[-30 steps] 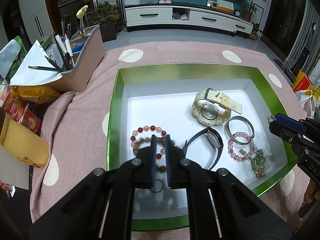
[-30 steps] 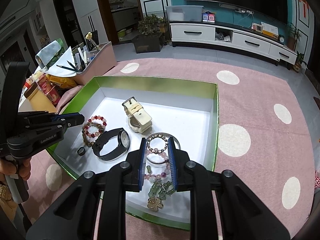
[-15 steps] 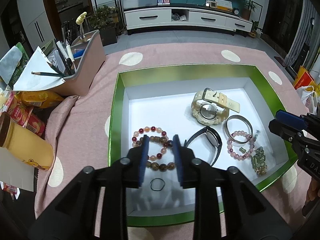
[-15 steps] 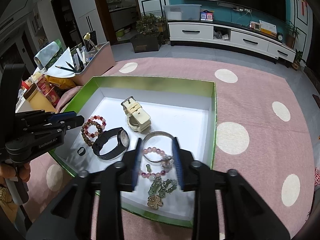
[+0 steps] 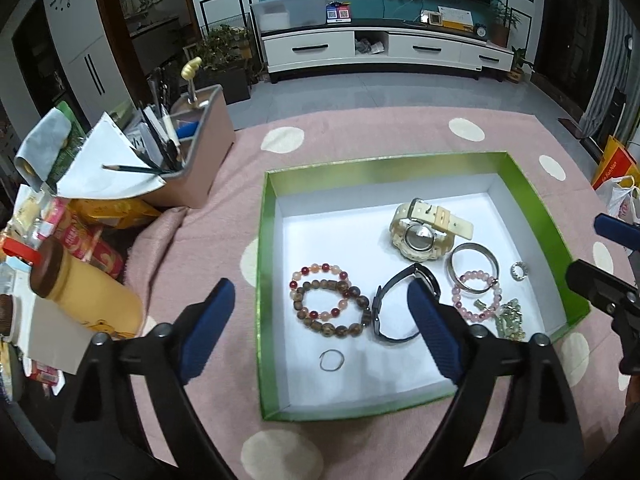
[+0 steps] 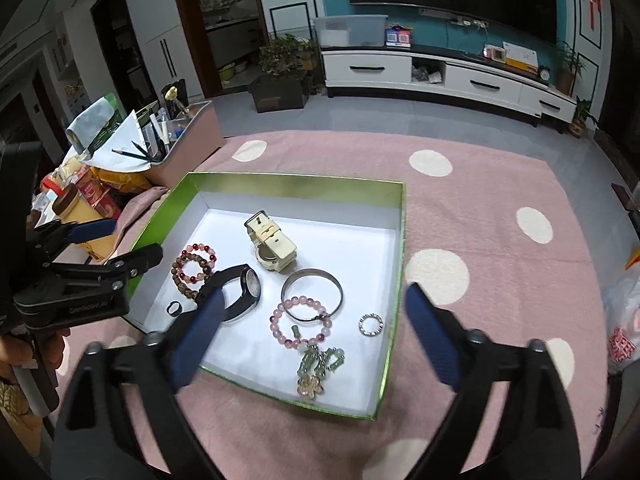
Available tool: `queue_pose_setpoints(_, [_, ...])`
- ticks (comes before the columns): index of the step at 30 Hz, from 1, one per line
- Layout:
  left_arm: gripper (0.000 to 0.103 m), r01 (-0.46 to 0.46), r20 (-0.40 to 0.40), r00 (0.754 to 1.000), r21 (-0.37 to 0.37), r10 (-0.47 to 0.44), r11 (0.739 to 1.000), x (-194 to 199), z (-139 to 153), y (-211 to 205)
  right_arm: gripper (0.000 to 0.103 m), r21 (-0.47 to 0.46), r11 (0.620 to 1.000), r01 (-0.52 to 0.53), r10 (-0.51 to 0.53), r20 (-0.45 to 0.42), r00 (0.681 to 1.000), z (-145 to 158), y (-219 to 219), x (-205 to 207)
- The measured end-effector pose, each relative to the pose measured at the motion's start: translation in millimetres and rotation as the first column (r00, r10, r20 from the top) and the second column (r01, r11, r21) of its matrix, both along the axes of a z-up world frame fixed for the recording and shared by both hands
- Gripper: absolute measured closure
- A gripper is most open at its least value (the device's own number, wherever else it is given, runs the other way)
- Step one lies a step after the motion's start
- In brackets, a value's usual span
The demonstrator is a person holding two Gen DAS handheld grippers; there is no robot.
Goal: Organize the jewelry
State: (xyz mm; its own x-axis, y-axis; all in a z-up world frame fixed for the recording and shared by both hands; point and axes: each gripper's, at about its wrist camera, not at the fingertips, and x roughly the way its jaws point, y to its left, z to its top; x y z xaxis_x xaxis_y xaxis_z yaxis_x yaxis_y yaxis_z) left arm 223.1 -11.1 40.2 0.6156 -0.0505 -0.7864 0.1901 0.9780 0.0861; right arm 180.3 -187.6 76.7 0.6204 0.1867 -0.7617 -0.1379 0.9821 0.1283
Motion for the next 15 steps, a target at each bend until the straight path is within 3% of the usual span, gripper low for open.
queue_pose_setpoints(2, [0.005,0.0,-0.001,1.0,0.009,0.001,1.0,-3.1,10.5,0.3,0.001,-0.005,1.0,0.006,-0.006,-0.02,1.0,7.3,-0.1,-0.6])
queue_pose_setpoints(4, [0.002,-0.009,-0.001,1.0,0.015,0.009,1.0,-6.2,22.0,0.8,0.001,-0.012,1.0,0.01,-0.011,-0.03,0.999,17.5,-0.1,-2.3])
queue_pose_setpoints(15, [0.002,-0.047,0.006,0.999,-0.016,0.047,0.999,-20.8,84.5,4.4,0.001,-0.04,0.998,0.043,-0.043,-0.013,0.999,78.8,-1.2,-9.5])
